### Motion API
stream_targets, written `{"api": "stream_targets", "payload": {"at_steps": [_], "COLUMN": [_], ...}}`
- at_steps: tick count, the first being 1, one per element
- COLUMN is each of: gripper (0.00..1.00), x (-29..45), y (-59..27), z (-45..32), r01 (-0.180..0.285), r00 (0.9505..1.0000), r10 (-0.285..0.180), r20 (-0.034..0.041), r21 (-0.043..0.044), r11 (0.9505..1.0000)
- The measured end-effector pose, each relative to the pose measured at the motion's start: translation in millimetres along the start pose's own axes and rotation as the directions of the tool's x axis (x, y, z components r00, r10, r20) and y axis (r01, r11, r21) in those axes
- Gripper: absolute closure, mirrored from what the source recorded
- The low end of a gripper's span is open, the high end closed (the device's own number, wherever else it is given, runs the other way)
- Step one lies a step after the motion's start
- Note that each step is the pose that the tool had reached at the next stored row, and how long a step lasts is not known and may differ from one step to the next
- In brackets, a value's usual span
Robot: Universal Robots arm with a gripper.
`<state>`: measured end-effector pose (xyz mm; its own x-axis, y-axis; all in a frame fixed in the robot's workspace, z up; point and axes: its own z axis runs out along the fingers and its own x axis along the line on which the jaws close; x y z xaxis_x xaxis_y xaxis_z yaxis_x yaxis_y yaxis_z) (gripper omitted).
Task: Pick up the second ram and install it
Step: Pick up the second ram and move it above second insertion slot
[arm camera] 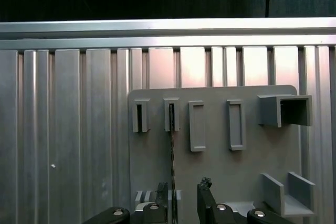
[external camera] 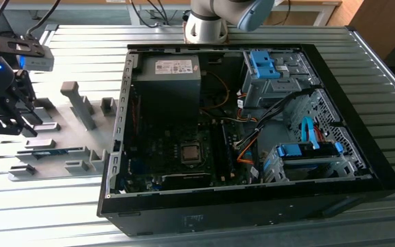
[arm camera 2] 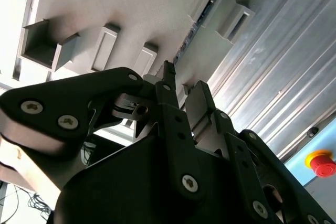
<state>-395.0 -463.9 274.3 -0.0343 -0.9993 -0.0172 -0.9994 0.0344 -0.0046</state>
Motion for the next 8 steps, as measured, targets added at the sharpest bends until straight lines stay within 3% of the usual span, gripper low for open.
{"api": "stream_targets", "payload": {"at_steps": [8], "gripper": [0.64], "x": [0.4], "y": [0.0], "z": [4.7], "r01": [0.000], "r00": [1.0000], "r10": [0.000], "r20": [-0.0001], "r21": [-0.0001], "r11": [1.0000]}}
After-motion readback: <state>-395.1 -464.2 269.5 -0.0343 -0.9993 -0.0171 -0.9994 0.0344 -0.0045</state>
